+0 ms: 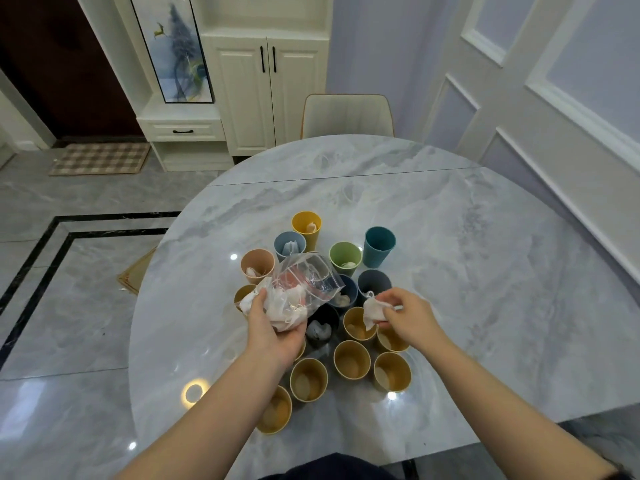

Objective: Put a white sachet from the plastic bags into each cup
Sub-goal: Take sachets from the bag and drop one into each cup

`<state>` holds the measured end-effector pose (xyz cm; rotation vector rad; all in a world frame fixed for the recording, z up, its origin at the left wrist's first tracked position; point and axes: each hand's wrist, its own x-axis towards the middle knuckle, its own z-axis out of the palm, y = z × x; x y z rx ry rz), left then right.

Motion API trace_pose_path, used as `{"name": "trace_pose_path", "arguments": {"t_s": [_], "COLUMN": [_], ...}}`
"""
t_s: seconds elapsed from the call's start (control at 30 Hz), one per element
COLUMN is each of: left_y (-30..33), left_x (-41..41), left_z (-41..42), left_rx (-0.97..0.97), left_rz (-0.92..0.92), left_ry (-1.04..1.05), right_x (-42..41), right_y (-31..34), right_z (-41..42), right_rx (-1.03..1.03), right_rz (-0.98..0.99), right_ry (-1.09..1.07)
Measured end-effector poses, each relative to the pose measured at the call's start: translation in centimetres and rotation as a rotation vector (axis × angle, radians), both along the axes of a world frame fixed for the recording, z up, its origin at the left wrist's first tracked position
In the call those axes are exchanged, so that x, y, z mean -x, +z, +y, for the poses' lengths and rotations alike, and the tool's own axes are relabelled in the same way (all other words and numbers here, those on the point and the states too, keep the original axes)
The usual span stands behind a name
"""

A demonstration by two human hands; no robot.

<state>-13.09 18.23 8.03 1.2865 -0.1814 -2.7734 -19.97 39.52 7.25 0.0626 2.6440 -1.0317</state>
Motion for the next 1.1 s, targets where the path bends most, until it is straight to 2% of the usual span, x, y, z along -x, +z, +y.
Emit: {"name": "trace_pose_path", "arguments": {"t_s": [0.3, 0.37, 0.47, 0.53, 0.63, 0.7, 0.9, 1.0, 1.1], "left_y": [0.7, 1.0, 1.0, 0.8, 0.8, 1.0, 2.3, 2.3, 2.3], "left_x": [-1.3, -1.4, -1.4, -1.2, -1.0, -1.0, -1.3, -1.3, -1.4], "left_z": [0.2, 0.1, -0.1, -0.1, 0.2, 0.6, 1.6, 1.5, 1.5], "left_rx": [-0.032, -0.039, -0.030, 0.002, 0.054, 0.062, 0.050, 0.049, 0.043], "left_rz": [-0.015, 0.001, 0.010, 0.011, 0.024, 0.051, 0.070, 0.056, 0.059], "left_ry": [-0.020, -0.019, -0.011, -0.033, -0.094, -0.135, -0.222, -0.262, -0.283], "right_x": [-0.6, -1.0, -1.9, -2.2, -2.9, -3.0, -2.7, -2.5, -2.4], "right_y": [-1.6, -0.1, 3.8, 6.3, 8.8, 9.2, 7.5, 7.3, 7.0], "right_z": [-1.9, -2.7, -4.2, -4.9, -5.7, -6.0, -7.0, -6.7, -6.4], "right_rx": [-0.132, -0.092, 0.191, 0.259, 0.163, 0.114, -0.186, -0.127, -0.182], "right_rz": [-0.135, -0.025, 0.323, 0.454, 0.351, 0.271, 0.201, 0.262, 0.258], "right_ry": [0.136, 0.103, 0.019, 0.153, 0.401, 0.472, 0.474, 0.494, 0.409]}}
